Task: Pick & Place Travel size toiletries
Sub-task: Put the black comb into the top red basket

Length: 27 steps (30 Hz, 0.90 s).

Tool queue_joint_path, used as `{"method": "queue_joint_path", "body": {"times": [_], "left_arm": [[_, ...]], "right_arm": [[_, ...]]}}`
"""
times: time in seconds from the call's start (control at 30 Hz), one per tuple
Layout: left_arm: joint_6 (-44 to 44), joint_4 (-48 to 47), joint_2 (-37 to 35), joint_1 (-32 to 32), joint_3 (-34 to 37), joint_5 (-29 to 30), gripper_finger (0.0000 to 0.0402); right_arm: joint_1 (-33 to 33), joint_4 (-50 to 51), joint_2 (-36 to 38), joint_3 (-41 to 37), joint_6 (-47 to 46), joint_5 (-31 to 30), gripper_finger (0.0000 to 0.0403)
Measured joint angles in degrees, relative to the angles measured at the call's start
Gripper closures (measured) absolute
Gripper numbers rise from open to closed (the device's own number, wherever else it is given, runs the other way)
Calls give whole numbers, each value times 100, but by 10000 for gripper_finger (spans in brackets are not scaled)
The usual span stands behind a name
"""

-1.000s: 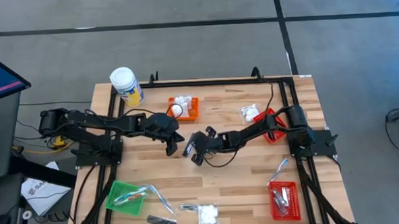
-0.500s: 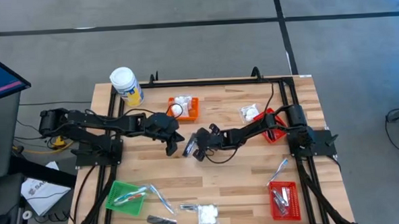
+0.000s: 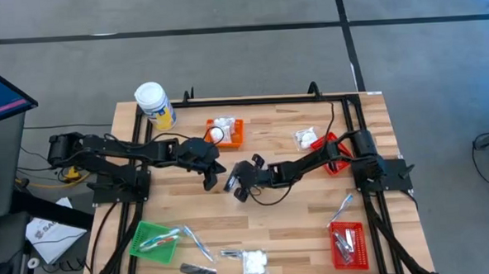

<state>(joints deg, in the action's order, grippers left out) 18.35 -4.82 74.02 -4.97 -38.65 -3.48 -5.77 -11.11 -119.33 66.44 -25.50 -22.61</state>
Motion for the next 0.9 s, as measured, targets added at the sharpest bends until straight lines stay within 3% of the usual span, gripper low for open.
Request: {"method": "queue_joint_path", "body": {"times": [0.5,0.7,0.9], "left_arm": [[14,24,-2,-26,0,68,399],[650,8,124,-222,180,211,397],[1195,89,866,-378,415,209,352]], "right_arm": [[135,-11,-269,-20,-244,157,403],[133,-50,-360,-11,-291,111,403],[133,-1,-448,-13,-436,188,403]]}}
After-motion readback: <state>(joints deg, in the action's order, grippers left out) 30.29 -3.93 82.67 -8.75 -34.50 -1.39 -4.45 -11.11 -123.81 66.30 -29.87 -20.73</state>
